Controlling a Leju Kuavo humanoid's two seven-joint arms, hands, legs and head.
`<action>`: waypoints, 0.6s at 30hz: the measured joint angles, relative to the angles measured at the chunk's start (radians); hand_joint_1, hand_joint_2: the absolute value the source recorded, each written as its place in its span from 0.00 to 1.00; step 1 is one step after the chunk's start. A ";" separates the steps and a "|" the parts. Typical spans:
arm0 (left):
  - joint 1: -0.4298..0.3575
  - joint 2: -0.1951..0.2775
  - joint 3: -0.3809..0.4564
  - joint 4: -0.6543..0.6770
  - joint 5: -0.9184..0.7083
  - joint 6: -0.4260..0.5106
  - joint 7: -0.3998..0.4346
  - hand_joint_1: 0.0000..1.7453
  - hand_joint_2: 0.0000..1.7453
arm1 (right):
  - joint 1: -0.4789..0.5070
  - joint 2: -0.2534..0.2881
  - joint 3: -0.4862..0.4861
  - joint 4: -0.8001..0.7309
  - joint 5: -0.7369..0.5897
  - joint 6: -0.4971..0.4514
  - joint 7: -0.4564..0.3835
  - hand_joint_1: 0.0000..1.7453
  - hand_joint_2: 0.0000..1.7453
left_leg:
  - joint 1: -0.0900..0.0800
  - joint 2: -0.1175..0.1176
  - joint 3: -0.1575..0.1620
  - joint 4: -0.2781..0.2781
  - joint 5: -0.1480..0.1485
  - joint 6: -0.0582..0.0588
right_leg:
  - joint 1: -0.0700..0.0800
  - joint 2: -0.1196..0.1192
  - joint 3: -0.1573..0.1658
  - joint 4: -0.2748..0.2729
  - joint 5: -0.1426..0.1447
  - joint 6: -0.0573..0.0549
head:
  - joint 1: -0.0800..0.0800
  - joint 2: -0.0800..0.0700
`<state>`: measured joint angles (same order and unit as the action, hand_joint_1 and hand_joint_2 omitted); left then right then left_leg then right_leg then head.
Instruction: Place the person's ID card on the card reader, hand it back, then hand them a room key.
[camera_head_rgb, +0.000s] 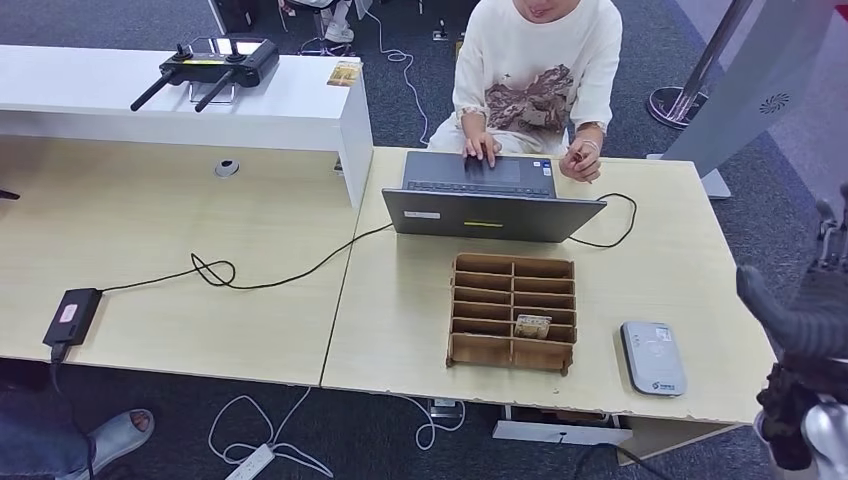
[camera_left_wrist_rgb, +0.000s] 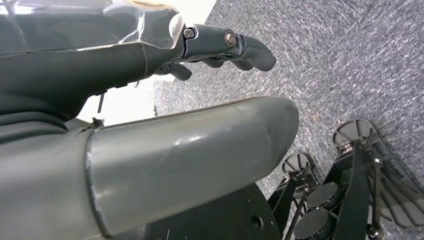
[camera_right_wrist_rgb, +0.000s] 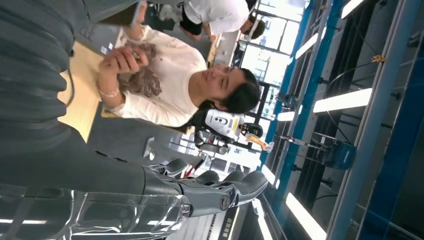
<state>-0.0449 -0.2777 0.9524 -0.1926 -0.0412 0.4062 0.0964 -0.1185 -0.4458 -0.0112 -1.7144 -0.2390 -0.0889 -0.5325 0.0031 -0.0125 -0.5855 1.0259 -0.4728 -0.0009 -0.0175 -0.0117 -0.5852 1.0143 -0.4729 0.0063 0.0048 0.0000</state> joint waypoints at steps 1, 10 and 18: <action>0.000 0.001 0.000 0.000 0.000 -0.009 0.001 0.00 0.00 | 0.044 0.005 -0.010 -0.027 0.015 0.009 -0.001 0.00 1.00 | 0.000 0.000 0.000 0.000 -0.001 0.000 | 0.000 0.000 0.000 0.000 -0.001 0.000 | 0.000 0.000; 0.002 0.016 0.000 0.000 -0.004 -0.072 0.045 0.00 0.00 | 0.311 0.214 0.110 -0.102 0.361 -0.122 -0.029 0.00 1.00 | 0.005 0.002 0.003 -0.001 -0.004 -0.005 | 0.004 0.003 0.002 0.001 -0.004 -0.005 | -0.001 0.000; 0.002 0.017 0.000 0.000 -0.004 -0.069 0.046 0.00 0.00 | 0.333 0.295 0.169 -0.097 0.400 -0.145 0.021 0.00 1.00 | 0.005 0.002 0.004 -0.001 -0.003 -0.006 | 0.004 0.003 0.002 0.001 -0.004 -0.005 | -0.001 0.000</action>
<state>-0.0431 -0.2609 0.9525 -0.1926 -0.0448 0.3373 0.1426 0.2147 -0.1512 0.1582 -1.8115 0.1613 -0.2338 -0.5111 0.0082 -0.0104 -0.5818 1.0249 -0.4758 -0.0071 -0.0133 -0.0084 -0.5828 1.0156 -0.4766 0.0010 0.0042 0.0000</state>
